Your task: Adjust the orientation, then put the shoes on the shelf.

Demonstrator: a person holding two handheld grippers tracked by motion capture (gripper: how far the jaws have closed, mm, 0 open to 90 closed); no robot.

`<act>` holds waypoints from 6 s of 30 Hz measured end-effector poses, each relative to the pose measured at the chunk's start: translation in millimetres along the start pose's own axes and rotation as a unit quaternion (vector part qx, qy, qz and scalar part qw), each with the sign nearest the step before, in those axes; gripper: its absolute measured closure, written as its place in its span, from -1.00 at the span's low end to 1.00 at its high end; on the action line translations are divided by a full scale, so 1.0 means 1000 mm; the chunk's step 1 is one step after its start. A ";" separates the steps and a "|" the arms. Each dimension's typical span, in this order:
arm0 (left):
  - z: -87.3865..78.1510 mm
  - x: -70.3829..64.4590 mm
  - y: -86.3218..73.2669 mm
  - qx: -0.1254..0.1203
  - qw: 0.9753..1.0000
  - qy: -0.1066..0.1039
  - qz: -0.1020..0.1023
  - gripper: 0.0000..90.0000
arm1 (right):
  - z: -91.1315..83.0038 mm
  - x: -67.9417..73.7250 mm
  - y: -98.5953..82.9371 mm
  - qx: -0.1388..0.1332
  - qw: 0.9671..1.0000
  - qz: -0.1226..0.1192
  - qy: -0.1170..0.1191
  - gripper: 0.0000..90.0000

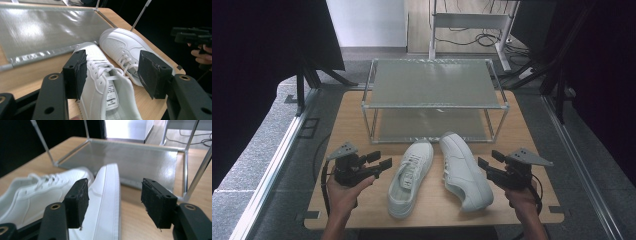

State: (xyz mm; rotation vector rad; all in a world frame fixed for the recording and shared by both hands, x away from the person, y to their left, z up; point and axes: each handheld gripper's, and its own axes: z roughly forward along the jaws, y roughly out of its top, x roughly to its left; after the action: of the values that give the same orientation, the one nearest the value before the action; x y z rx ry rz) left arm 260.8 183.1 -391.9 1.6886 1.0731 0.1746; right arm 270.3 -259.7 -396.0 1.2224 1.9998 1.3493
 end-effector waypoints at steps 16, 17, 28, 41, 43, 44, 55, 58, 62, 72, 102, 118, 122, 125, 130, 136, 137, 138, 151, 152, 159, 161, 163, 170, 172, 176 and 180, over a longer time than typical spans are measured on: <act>0.004 0.008 -0.009 0.011 1.000 -0.011 -0.014 -0.13 | 0.015 0.048 -0.018 0.063 0.989 -0.088 0.102 0.80; 0.004 0.009 -0.010 0.013 1.000 -0.011 -0.016 -0.12 | 0.018 0.051 -0.019 0.070 0.987 -0.092 0.110 0.85; 0.008 0.017 -0.016 0.029 0.999 -0.010 -0.032 -0.12 | 0.037 0.071 -0.039 0.155 0.971 -0.120 0.134 1.00; 0.009 0.021 -0.019 0.036 0.998 -0.014 -0.044 -0.11 | 0.038 0.061 -0.053 0.181 0.972 -0.115 0.101 1.00; 0.008 0.021 -0.019 0.036 0.998 -0.013 -0.044 -0.11 | 0.036 0.058 -0.054 0.176 0.973 -0.106 0.109 1.00; 0.008 0.021 -0.020 0.036 0.998 -0.014 -0.044 -0.11 | 0.036 0.057 -0.054 0.174 0.973 -0.104 0.109 1.00; 0.008 0.022 -0.021 0.037 0.998 -0.014 -0.046 -0.11 | 0.025 0.036 -0.047 0.149 0.980 -0.069 0.117 1.00; 0.007 0.022 -0.021 0.036 0.998 -0.012 -0.045 -0.10 | 0.020 0.024 -0.044 0.133 0.983 -0.052 0.115 1.00; 0.007 0.023 -0.022 0.036 0.998 -0.013 -0.046 -0.10 | 0.011 0.001 -0.041 0.107 0.989 -0.023 0.102 1.00; 0.010 0.023 -0.022 0.041 0.998 -0.014 -0.047 -0.10 | 0.013 -0.062 -0.051 0.122 0.988 0.034 0.091 1.00; 0.007 0.024 -0.022 0.039 0.998 -0.019 -0.050 -0.10 | -0.016 -0.008 -0.053 0.141 0.985 -0.101 0.017 1.00; 0.002 0.027 -0.020 0.033 0.998 -0.016 -0.052 -0.10 | -0.017 -0.005 -0.053 0.165 0.980 -0.113 0.012 1.00; -0.001 0.029 -0.019 0.028 0.998 -0.014 -0.053 -0.10 | -0.021 -0.007 -0.053 0.183 0.975 -0.124 0.005 1.00; -0.002 0.030 -0.019 0.027 0.998 -0.011 -0.054 -0.10 | -0.024 -0.012 -0.054 0.184 0.976 -0.116 0.008 1.00; 0.000 0.030 -0.019 0.030 0.998 -0.014 -0.052 -0.10 | -0.027 -0.022 -0.060 0.191 0.976 -0.104 0.004 1.00; 0.002 0.026 -0.017 0.032 0.998 -0.019 -0.048 -0.10 | -0.032 -0.021 -0.053 0.137 0.986 -0.080 0.048 0.93; 0.001 0.025 -0.016 0.032 0.998 -0.018 -0.047 -0.10 | -0.032 -0.021 -0.053 0.137 0.986 -0.080 0.048 0.93; 0.001 0.025 -0.015 0.031 0.998 -0.019 -0.045 -0.10 | -0.034 -0.021 -0.051 0.126 0.987 -0.080 0.054 0.87; 0.014 0.013 0.004 0.065 0.998 -0.007 0.011 -0.10 | -0.014 -0.052 -0.006 0.099 0.991 -0.086 0.009 0.15; 0.017 0.013 0.004 0.070 0.997 -0.006 0.014 -0.10 | -0.010 -0.054 -0.005 0.103 0.991 -0.087 0.005 0.14; 0.030 0.008 0.005 0.098 0.995 0.007 0.032 -0.08 | 0.006 -0.067 -0.002 0.125 0.988 -0.089 -0.009 0.09; 0.034 0.006 0.004 0.107 0.994 0.012 0.037 -0.06 | 0.010 -0.069 -0.001 0.134 0.987 -0.091 -0.011 0.09; 0.039 0.003 0.003 0.119 0.992 0.013 0.043 -0.06 | 0.014 -0.072 -0.001 0.143 0.985 -0.092 -0.012 0.08; 0.064 -0.003 -0.006 0.170 0.983 0.040 0.062 -0.03 | 0.028 -0.081 -0.002 0.171 0.980 -0.097 -0.012 0.07; 0.073 -0.003 -0.009 0.186 0.979 0.050 0.066 -0.03 | 0.030 -0.081 -0.002 0.176 0.979 -0.101 -0.012 0.07; 0.088 0.001 -0.014 0.212 0.971 0.080 0.071 0.11 | 0.042 -0.082 -0.005 0.206 0.971 -0.122 -0.024 0.11; 0.091 0.003 -0.014 0.214 0.972 0.072 0.063 0.14 | 0.050 -0.083 -0.005 0.219 0.967 -0.128 -0.033 0.16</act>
State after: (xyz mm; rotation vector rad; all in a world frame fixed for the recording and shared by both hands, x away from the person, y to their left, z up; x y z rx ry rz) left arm 308.4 121.8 -441.7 2.1627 1.1689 0.1560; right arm 347.9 -305.4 -431.7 1.1115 2.3891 0.7558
